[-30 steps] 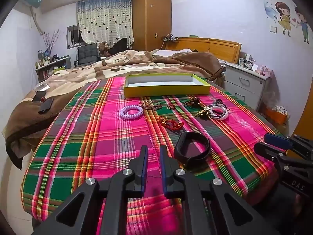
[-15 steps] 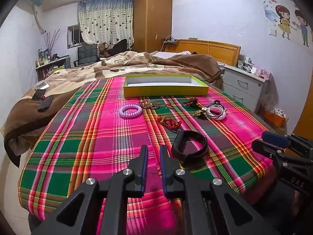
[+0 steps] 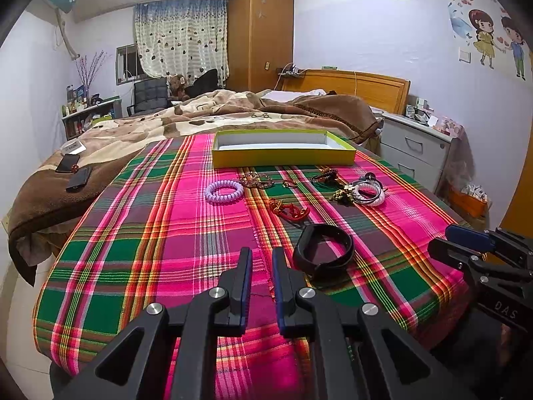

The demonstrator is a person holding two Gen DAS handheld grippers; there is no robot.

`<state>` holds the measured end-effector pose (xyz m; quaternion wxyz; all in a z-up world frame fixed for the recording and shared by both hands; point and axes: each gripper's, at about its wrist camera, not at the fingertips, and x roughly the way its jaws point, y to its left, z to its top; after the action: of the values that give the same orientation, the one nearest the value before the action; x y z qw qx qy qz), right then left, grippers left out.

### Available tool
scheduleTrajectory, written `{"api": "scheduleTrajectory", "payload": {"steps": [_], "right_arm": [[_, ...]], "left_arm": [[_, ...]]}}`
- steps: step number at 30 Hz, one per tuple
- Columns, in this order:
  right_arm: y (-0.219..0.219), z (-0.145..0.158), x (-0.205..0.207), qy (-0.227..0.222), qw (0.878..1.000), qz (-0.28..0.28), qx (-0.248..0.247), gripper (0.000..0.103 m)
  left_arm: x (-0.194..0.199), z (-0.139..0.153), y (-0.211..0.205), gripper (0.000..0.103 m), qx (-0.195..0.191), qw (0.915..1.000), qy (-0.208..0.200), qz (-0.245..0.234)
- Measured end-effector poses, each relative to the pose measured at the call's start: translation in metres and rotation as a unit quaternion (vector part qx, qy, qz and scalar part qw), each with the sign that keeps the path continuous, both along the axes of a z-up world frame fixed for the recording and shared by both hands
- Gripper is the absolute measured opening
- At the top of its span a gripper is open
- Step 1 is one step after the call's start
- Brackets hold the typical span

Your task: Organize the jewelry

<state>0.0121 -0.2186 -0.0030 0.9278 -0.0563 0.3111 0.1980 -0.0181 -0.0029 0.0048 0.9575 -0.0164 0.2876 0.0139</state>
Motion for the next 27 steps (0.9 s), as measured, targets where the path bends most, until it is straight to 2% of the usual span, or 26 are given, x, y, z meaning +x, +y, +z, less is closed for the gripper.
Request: {"api": "scheduleTrajectory", "payload": {"steps": [27], "right_arm": [[0.0005, 0.0014, 0.0003, -0.003, 1.000, -0.001, 0.002, 0.041]], "left_arm": [[-0.0005, 0.0000, 0.0010, 0.011, 0.001, 1.0000, -0.002, 0.001]]}}
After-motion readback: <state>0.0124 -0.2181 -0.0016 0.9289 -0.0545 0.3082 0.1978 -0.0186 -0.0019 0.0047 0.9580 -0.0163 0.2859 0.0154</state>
